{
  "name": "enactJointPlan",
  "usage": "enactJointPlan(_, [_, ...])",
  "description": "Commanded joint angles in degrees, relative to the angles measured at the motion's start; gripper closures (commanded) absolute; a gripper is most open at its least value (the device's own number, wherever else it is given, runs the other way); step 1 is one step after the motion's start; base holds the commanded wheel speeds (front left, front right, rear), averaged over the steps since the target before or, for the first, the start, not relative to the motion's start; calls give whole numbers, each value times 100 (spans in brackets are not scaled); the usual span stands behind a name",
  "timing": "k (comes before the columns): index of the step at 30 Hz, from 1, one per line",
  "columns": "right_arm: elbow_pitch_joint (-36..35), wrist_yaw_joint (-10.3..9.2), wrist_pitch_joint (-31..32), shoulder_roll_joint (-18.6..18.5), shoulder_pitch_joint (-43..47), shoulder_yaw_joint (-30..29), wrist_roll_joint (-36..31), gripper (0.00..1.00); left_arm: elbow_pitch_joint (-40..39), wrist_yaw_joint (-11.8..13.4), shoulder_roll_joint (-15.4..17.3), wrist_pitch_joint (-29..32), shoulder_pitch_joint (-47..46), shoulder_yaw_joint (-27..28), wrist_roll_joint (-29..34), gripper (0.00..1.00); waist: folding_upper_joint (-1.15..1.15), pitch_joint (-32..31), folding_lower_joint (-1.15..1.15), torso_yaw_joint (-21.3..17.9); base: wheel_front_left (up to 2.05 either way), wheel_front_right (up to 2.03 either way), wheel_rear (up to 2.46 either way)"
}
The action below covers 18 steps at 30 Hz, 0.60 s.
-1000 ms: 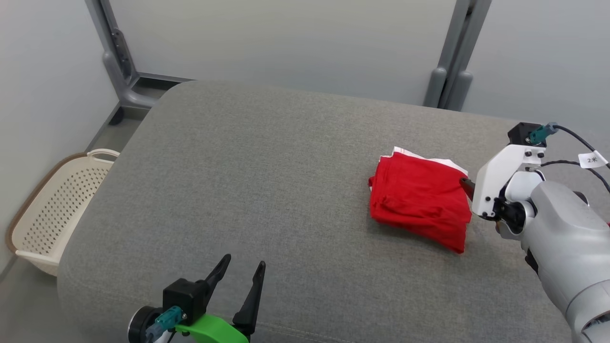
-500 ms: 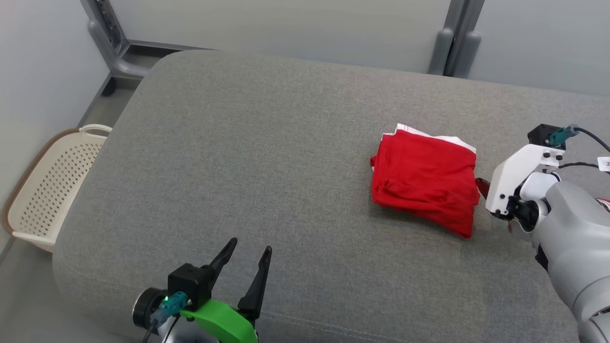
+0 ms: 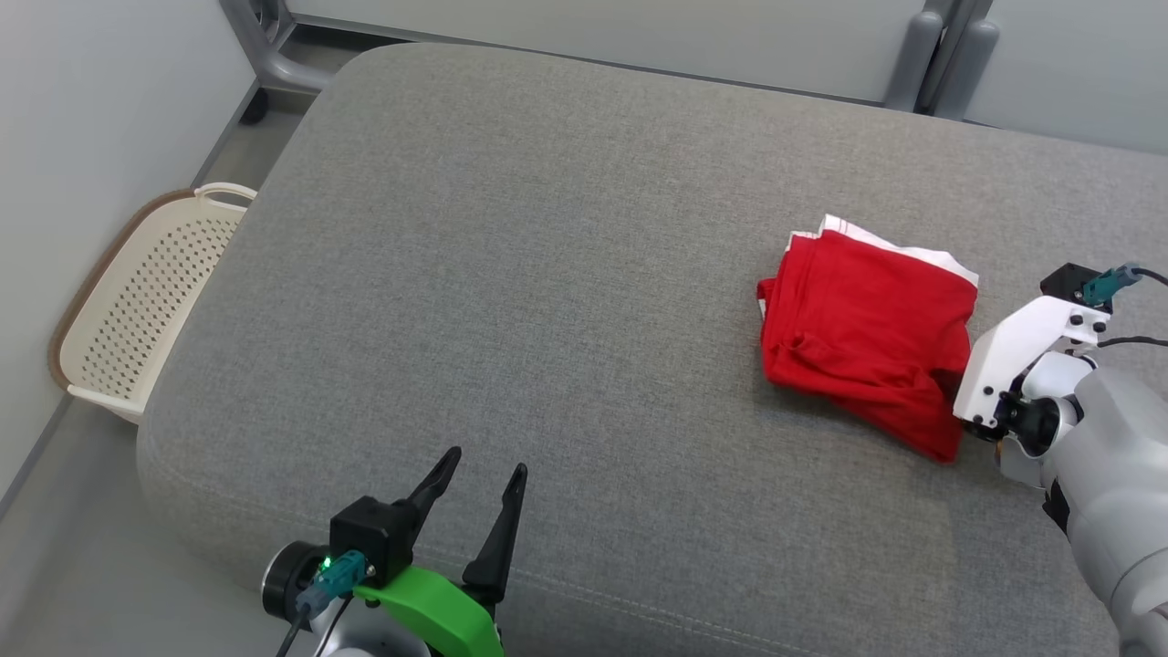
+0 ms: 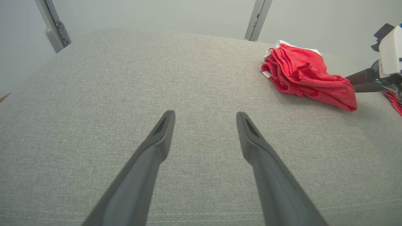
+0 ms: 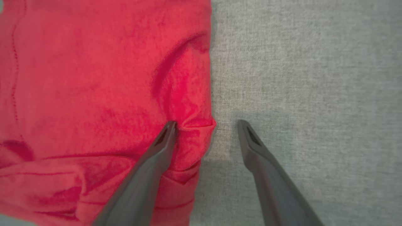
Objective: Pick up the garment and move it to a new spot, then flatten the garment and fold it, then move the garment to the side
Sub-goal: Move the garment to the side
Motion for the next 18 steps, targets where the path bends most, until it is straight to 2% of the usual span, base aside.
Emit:
enactJointPlan(1, [22, -5, 61, 1, 91, -100, -92, 0, 13, -9, -18, -33, -114, -1, 15, 0, 0, 8, 0, 36, 0, 0, 0])
enactJointPlan(4, [24, -4, 102, 74, 153, -363, -235, 0, 44, -27, -27, -30, -131, -24, 4, 0, 0, -21, 0, 80, 0, 0, 0])
enactJointPlan(7, [25, -4, 77, 125, 164, -633, -355, 87, 71, -42, -31, -8, -140, -55, 2, 0, 0, -59, 0, 142, 0, 0, 0])
enactJointPlan(8, [24, -4, 53, 136, 153, -714, -417, 100, 76, -37, -30, -7, -141, -61, 2, 0, 0, -71, 0, 163, 0, 0, 0])
enactJointPlan(18, [22, -3, 68, 502, 142, -1276, -937, 100, 135, 13, 0, -32, -23, -66, -62, 0, 0, -343, 0, 220, 0, 0, 0])
